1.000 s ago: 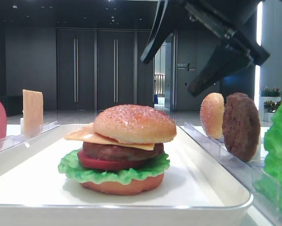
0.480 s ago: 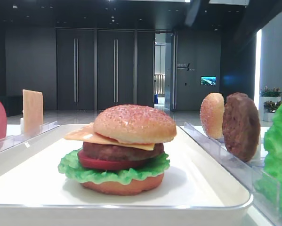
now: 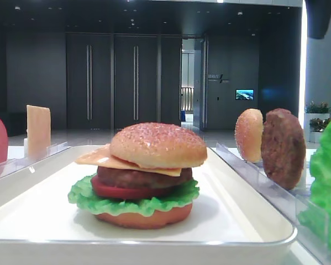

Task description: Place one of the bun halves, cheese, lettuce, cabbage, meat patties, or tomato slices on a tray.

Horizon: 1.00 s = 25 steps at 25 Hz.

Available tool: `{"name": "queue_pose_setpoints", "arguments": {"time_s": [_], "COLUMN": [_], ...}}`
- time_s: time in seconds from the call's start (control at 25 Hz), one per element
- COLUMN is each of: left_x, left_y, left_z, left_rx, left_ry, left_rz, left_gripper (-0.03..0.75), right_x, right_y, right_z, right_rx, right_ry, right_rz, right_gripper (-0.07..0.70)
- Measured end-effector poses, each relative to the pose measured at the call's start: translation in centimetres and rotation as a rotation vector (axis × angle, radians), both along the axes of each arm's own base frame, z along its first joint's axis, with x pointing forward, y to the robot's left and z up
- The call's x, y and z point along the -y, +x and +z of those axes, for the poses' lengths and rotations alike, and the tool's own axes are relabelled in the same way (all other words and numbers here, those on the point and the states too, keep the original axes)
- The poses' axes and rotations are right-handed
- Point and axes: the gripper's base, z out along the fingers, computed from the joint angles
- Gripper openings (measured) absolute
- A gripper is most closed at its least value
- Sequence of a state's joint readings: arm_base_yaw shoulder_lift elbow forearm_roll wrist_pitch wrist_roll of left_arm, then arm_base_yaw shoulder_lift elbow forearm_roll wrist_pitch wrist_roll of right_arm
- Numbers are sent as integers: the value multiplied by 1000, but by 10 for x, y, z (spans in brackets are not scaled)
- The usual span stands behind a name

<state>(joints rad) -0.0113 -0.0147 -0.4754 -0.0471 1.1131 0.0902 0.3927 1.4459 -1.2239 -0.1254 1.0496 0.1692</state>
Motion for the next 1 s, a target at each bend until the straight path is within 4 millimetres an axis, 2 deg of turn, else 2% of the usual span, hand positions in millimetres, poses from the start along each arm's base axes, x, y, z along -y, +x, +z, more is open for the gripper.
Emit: {"name": "queue_pose_setpoints", "arguments": {"time_s": [0.28,0.44,0.52,0.64,1.0], "left_x": [0,0,0,0,0], "left_y": [0,0,0,0,0], "left_z": [0,0,0,0,0], "left_rx": [0,0,0,0,0], "left_ry": [0,0,0,0,0], "left_rz": [0,0,0,0,0], "left_gripper": [516,516,516,516,516], "right_x": [68,109,123,133,133], "right_y": [18,20,19,17,3], "right_z": [0,0,0,0,-4], "right_rx": [-5,2,6,-11,-128], "right_ry": [78,92,79,55,39], "right_rz": [-223,-321,-336,-320,-308], "right_gripper": [515,507,507,507,492]}}
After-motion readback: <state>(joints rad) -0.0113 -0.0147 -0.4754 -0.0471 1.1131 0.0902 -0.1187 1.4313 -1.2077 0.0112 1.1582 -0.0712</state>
